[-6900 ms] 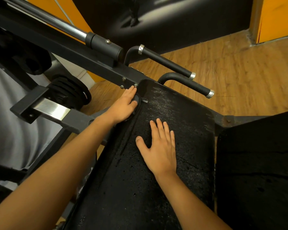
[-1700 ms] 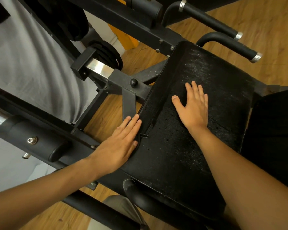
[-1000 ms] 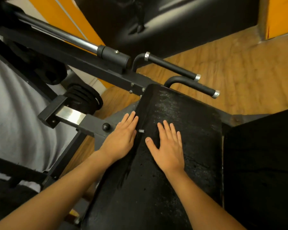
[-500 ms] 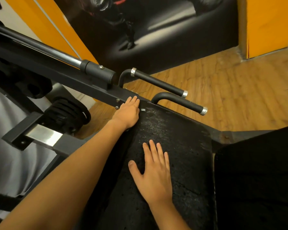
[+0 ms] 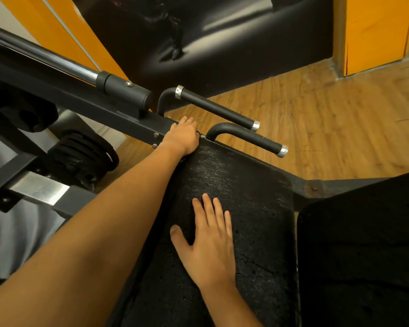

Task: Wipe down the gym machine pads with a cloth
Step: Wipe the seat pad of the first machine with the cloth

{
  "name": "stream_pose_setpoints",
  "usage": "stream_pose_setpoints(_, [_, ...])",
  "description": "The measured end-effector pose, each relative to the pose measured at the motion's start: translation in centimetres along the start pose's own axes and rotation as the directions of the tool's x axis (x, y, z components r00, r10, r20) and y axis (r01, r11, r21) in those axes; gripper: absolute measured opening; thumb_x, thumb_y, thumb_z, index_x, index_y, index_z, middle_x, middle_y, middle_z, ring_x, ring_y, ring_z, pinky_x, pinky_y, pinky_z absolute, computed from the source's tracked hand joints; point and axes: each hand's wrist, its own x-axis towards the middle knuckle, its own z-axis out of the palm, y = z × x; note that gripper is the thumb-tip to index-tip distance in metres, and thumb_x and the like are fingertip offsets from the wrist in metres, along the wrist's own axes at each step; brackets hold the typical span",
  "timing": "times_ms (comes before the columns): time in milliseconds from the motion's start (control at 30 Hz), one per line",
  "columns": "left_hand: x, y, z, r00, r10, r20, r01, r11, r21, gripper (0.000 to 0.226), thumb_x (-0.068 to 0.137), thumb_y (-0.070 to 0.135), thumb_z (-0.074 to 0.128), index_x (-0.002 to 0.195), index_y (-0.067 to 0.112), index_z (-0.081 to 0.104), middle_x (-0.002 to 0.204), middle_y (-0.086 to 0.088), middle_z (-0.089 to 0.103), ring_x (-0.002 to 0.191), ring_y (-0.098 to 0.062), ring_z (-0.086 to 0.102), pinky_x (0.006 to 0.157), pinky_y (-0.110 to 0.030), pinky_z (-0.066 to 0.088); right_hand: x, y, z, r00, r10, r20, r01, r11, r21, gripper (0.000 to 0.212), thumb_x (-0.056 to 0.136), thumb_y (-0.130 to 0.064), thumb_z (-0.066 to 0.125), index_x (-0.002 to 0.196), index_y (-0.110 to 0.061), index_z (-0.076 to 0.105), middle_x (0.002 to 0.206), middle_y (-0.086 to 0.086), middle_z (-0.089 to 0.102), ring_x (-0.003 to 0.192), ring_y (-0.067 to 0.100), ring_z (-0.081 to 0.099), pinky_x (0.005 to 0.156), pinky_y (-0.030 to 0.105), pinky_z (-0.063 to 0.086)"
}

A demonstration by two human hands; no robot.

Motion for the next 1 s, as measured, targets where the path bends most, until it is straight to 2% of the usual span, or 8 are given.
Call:
stream_pose_setpoints(67, [0.1,-0.2,-0.6,0.999,-0.019,-0.028,0.017,0.998,-0.059,0.053,0.104,0.026,0.048,0.152,0.007,0.035,0.165,-0.012,0.025,0.154,-0.031,0.015,0.123,-0.051,0.022,0.0,-0.1,0.0,1.0,0.0,-0.002,0.0,1.0,0.003,0.079,0.096,-0.073,0.027,0.163,-0.035,0.008,0.17,-0.014,-0.009,0.153,0.005,-0.024,0.126,0.037,-0.013])
stream_pose_setpoints(133, [-0.2,-0.4,-1.3,0.999,-0.017,-0.038,0.015,0.999,-0.047,0.054,0.103,0.028,0.051,0.151,0.008,0.038,0.164,-0.01,0.027,0.155,-0.03,0.014,0.122,-0.054,0.019,-0.1,0.0,0.1,1.0,0.001,-0.004,-0.001,1.0,0.011,0.079,0.095,-0.072,0.026,0.163,-0.035,0.009,0.17,-0.014,-0.008,0.153,0.005,-0.023,0.126,0.038,-0.012])
stream_pose_setpoints(233, [-1.5,-1.1,-1.1,0.999,-0.01,0.042,0.009,1.0,0.025,0.058,0.106,0.039,0.04,0.159,0.017,0.027,0.168,-0.008,0.017,0.156,-0.028,0.005,0.122,-0.06,0.012,-0.1,0.1,0.1,1.0,0.004,-0.016,-0.004,1.0,0.019,0.078,0.096,-0.071,0.027,0.163,-0.034,0.011,0.171,-0.014,-0.006,0.153,0.004,-0.021,0.127,0.038,-0.011])
stream_pose_setpoints(333, [-2.4,-1.6,-0.1,0.998,0.035,0.06,-0.035,0.999,-0.002,0.057,0.108,0.04,0.034,0.162,0.026,0.019,0.171,-0.007,0.007,0.157,-0.03,-0.002,0.125,-0.057,0.01,-0.1,-0.2,0.1,1.0,0.005,-0.016,-0.004,1.0,0.027,0.077,0.097,-0.069,0.03,0.163,-0.035,0.011,0.171,-0.015,-0.005,0.153,0.004,-0.021,0.127,0.037,-0.012])
stream_pose_setpoints(500, [-3.3,-1.5,0.2,0.997,0.073,0.007,-0.073,0.996,-0.053,0.052,0.11,0.036,0.034,0.161,0.037,0.022,0.171,-0.003,0.002,0.156,-0.031,-0.008,0.124,-0.057,0.005,-0.1,-0.2,0.0,1.0,-0.001,-0.016,0.002,0.999,0.046,0.077,0.097,-0.069,0.031,0.163,-0.034,0.013,0.171,-0.014,-0.004,0.154,0.004,-0.02,0.126,0.037,-0.013])
stream_pose_setpoints(667, [-4.4,-1.4,0.5,0.998,0.063,0.005,-0.062,0.995,-0.073,0.047,0.11,0.034,0.036,0.156,0.043,0.033,0.171,0.002,0.002,0.156,-0.032,-0.012,0.122,-0.062,0.004,-0.2,-0.2,-0.1,1.0,-0.005,-0.022,0.005,0.999,0.033,0.076,0.098,-0.068,0.031,0.163,-0.034,0.014,0.171,-0.013,-0.003,0.154,0.005,-0.019,0.126,0.037,-0.012])
stream_pose_setpoints(933, [-7.2,-0.6,1.3,0.987,0.155,-0.039,-0.141,0.96,0.24,0.053,0.11,0.037,0.03,0.162,0.029,0.021,0.171,-0.007,0.002,0.156,-0.034,-0.007,0.125,-0.053,0.004,-0.2,-0.1,0.1,1.0,-0.008,-0.027,0.009,1.0,0.027,0.075,0.098,-0.067,0.031,0.163,-0.032,0.015,0.171,-0.011,-0.001,0.155,0.008,-0.016,0.126,0.038,-0.011])
stream_pose_setpoints(1000, [-7.4,-0.6,1.2,0.988,0.151,-0.018,-0.142,0.956,0.258,0.055,0.11,0.039,0.028,0.163,0.027,0.017,0.171,-0.008,0.001,0.156,-0.033,-0.007,0.125,-0.053,0.004,-0.2,-0.2,0.2,1.0,-0.007,-0.028,0.008,0.999,0.033,0.075,0.098,-0.067,0.031,0.163,-0.032,0.016,0.172,-0.01,0.0,0.156,0.008,-0.015,0.127,0.039,-0.01])
